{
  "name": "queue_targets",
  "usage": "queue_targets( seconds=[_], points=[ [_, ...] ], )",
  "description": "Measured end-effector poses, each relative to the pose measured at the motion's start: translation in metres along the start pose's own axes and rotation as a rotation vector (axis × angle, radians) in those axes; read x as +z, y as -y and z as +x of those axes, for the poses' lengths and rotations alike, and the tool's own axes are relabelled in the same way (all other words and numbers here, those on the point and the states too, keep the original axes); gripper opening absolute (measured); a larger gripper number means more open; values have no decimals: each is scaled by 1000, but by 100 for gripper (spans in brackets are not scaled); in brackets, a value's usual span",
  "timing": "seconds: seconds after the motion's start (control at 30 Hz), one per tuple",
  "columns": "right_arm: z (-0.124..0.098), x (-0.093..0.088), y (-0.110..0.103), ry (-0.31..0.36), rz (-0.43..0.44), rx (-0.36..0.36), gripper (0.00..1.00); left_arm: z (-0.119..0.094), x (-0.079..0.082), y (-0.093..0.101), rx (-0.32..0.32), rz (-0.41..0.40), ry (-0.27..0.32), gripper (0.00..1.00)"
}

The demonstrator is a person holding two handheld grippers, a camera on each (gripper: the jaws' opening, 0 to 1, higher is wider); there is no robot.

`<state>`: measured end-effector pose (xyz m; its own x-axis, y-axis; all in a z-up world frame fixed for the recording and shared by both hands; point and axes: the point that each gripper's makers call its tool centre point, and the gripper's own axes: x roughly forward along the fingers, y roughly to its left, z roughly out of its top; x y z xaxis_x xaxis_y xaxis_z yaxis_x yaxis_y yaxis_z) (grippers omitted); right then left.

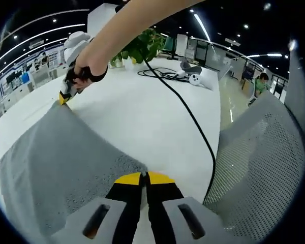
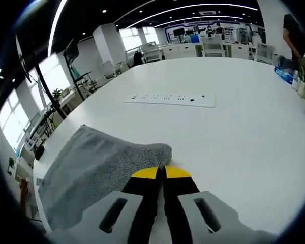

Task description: Fold the towel on the table until its edges align and the towel forms a compact rectangular stack.

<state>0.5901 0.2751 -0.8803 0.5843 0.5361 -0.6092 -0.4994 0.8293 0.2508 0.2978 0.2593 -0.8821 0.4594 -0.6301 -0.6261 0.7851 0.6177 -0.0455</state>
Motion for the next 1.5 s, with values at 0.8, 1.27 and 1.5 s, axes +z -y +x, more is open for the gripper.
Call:
queue_targets(
  seconds=[0.8, 1.27, 1.5],
  points=[
    [-38, 53, 18, 117, 45, -72, 0, -34, 77, 5, 9, -82, 231, 3],
    [-41, 87, -25, 175, 53, -36, 0, -71, 81, -16, 64, -111, 290, 3],
    [-39, 104, -48, 191, 36, -12, 0, -105, 77, -38, 121, -150, 333, 3]
  ],
)
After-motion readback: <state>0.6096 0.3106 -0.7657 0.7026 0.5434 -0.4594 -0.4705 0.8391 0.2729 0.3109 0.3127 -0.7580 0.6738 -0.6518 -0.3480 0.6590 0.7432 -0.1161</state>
